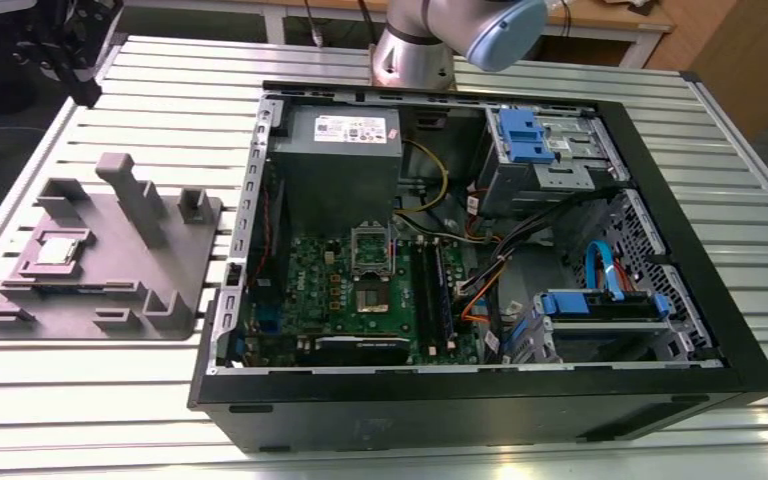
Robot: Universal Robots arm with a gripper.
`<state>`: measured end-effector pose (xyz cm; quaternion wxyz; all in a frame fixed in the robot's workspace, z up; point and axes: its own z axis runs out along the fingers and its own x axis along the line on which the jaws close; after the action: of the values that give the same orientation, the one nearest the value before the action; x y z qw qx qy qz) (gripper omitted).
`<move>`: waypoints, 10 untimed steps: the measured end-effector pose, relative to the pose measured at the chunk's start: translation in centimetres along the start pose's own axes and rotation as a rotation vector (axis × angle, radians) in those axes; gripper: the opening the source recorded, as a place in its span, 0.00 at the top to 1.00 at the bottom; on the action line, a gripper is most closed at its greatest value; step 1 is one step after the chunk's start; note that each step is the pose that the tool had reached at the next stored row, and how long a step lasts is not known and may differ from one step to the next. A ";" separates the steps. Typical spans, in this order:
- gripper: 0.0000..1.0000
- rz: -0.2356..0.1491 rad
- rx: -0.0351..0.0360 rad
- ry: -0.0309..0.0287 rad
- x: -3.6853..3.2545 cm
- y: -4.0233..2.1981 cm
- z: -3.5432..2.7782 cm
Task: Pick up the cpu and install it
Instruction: 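Reach for the cpu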
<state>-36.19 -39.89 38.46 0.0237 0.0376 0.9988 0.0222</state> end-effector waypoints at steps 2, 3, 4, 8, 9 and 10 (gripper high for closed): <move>0.90 0.000 0.0000 0.0000 0.26 -0.02 0.03; 0.90 0.000 0.0000 0.0000 0.42 -0.04 0.05; 0.90 0.000 0.0000 0.0000 0.56 -0.05 0.07; 0.90 0.000 0.0000 0.0000 1.14 -0.10 0.18; 0.90 0.000 0.0001 0.0001 1.29 -0.11 0.20; 0.90 0.000 0.0000 0.0000 1.42 -0.12 0.24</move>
<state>-37.60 -39.89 38.16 0.0237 0.0376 0.9988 0.0222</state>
